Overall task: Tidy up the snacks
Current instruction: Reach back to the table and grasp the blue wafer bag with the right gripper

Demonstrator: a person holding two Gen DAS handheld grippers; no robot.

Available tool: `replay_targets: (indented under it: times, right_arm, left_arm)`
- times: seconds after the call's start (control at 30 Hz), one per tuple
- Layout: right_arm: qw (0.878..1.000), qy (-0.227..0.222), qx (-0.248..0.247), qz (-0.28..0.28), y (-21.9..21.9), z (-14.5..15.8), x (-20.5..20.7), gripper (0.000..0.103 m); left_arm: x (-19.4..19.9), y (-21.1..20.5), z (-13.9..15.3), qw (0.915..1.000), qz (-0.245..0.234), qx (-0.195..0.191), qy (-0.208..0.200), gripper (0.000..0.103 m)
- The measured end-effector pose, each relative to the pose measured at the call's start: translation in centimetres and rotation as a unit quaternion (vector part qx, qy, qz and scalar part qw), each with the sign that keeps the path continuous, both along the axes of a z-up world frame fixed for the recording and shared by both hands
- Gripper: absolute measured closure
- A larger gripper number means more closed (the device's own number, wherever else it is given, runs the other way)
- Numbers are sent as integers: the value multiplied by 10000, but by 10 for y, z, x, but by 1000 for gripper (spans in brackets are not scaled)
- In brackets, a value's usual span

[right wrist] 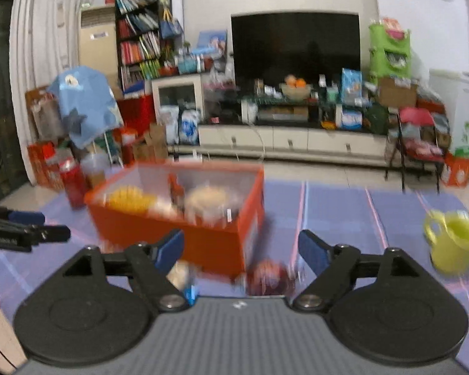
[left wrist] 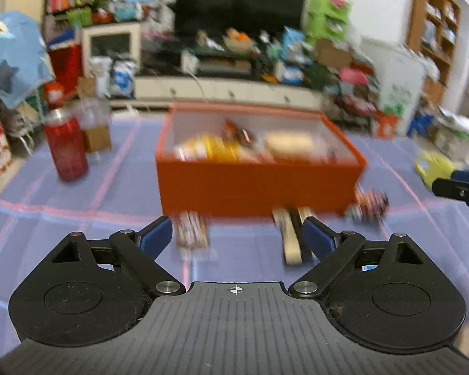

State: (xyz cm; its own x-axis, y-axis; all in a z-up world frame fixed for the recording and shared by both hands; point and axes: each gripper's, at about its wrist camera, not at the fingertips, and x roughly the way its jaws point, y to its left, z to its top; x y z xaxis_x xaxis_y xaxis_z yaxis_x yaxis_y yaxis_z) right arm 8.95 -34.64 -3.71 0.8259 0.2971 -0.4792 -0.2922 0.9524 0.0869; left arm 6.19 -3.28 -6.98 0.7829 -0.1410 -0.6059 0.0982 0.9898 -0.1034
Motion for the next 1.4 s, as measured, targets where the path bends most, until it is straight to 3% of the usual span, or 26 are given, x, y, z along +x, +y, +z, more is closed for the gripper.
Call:
replay_targets:
  times: [0.07, 0.17, 0.2, 0.37, 0.43, 0.5, 0.63, 0.7, 0.77, 0.8, 0.83, 0.93, 0.97, 1.03, 1.1, 1.2, 1.3, 1.4]
  right_arm:
    - [9996, 129, -228, 47, 0, -14, -18, 14]
    - [9971, 104, -739, 174, 7, -25, -25, 14]
    - [9957, 99, -891, 228, 7, -26, -25, 14]
    - [9932, 432, -678, 844, 2, -43, -30, 13]
    - [9844, 469, -1097, 1297, 10, -54, -34, 14]
    - [9780, 461, -1260, 1597, 18, -61, -36, 14]
    - [9745, 303, -810, 2071, 33, -50, -50, 10]
    - [9788, 509, -1030, 1699, 53, -55, -54, 10]
    - [9873, 989, -534, 1125, 61, -61, -52, 11]
    - [9862, 1255, -127, 1074, 64, -64, -53, 11]
    - [9862, 1305, -53, 1016, 69, -66, -55, 11]
    - [9897, 957, -635, 860, 93, -75, -66, 12]
    - [9889, 1006, -604, 912, 97, -78, -66, 19]
    - [9876, 1176, -498, 908, 97, -86, -61, 32]
    - [9865, 1256, -593, 861, 96, -93, -60, 34]
    - [9865, 1309, -519, 835, 92, -95, -60, 35]
    - [9858, 1392, -499, 796, 94, -97, -53, 35]
    - [9853, 1450, -492, 760, 93, -100, -48, 35]
  left_arm:
    - [-5, -7, -17, 9982, -394, 284, 354, 35]
    - [-12, -17, -30, 9923, -682, 943, 432, 36]
    - [-14, -16, -33, 9912, -731, 994, 470, 36]
    - [-12, -6, -40, 9910, -861, 716, 735, 49]
    - [-12, -4, -39, 9905, -924, 701, 738, 49]
    - [-13, -4, -37, 9903, -970, 705, 701, 41]
    - [-12, -6, -36, 9900, -1002, 739, 668, 37]
    - [-12, -8, -37, 9900, -986, 744, 686, 37]
    - [-12, -13, -38, 9891, -1063, 743, 704, 36]
    - [-13, -15, -40, 9883, -1128, 745, 704, 36]
    - [-14, -18, -41, 9870, -1217, 768, 714, 36]
    - [-17, -28, -47, 9809, -1547, 934, 723, 36]
    - [-18, -30, -48, 9787, -1645, 1010, 695, 39]
    - [-18, -32, -50, 9769, -1704, 1092, 692, 49]
    - [-14, -34, -50, 9770, -1739, 990, 738, 62]
    - [-11, -38, -52, 9750, -1856, 931, 786, 63]
    - [-7, -44, -61, 9703, -1891, 1116, 1016, 62]
    - [1, -40, -70, 9708, -1575, 1381, 1172, 61]
